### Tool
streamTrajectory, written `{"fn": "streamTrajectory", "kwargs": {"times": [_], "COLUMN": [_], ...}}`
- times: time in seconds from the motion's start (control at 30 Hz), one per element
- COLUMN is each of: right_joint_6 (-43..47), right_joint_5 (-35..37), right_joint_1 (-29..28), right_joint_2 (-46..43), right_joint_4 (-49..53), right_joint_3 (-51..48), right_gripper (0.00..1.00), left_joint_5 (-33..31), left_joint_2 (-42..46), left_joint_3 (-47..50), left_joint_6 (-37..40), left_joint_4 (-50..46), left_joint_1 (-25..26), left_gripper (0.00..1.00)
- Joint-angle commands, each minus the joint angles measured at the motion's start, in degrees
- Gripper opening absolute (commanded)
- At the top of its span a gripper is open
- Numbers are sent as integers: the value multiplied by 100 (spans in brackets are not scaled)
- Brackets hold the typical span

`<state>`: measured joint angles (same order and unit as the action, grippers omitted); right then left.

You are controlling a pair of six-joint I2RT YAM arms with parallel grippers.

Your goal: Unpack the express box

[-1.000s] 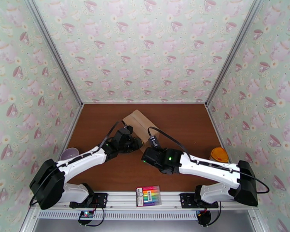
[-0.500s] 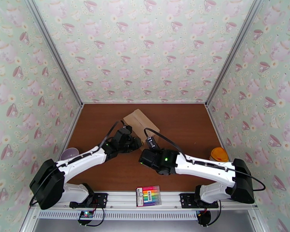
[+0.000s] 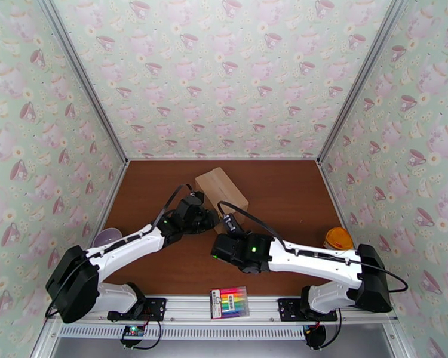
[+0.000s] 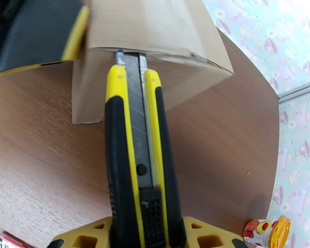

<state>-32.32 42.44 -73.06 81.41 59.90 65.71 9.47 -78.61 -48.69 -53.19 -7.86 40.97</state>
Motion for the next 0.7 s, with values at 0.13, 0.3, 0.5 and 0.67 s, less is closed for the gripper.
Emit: {"fn": "streamTrajectory", "kwargs": {"times": [0.13,0.3,0.5,0.67], "right_joint_6": [65,56,10,-3], "right_joint_5": [-136,-249,-216,-91], "right_joint_1": [-119,-121,-121,-121], "right_joint_2": [41,50,27,6], "right_joint_4": [-349,-462,-399,-277], "right_joint_3": [219,205,115,63], "right_gripper": [0,0,0,0], "left_joint_5": [28,16,-158,-411], "left_joint_2": [-102,-104,146,432], "left_joint_3": [-243,-190,-176,-306], "left_joint_6": [-7,-29,92,405], "left_joint_4": [313,301,-67,-670], "left_joint_1": [96,118,113,56], "left_gripper": [29,29,29,29]}}
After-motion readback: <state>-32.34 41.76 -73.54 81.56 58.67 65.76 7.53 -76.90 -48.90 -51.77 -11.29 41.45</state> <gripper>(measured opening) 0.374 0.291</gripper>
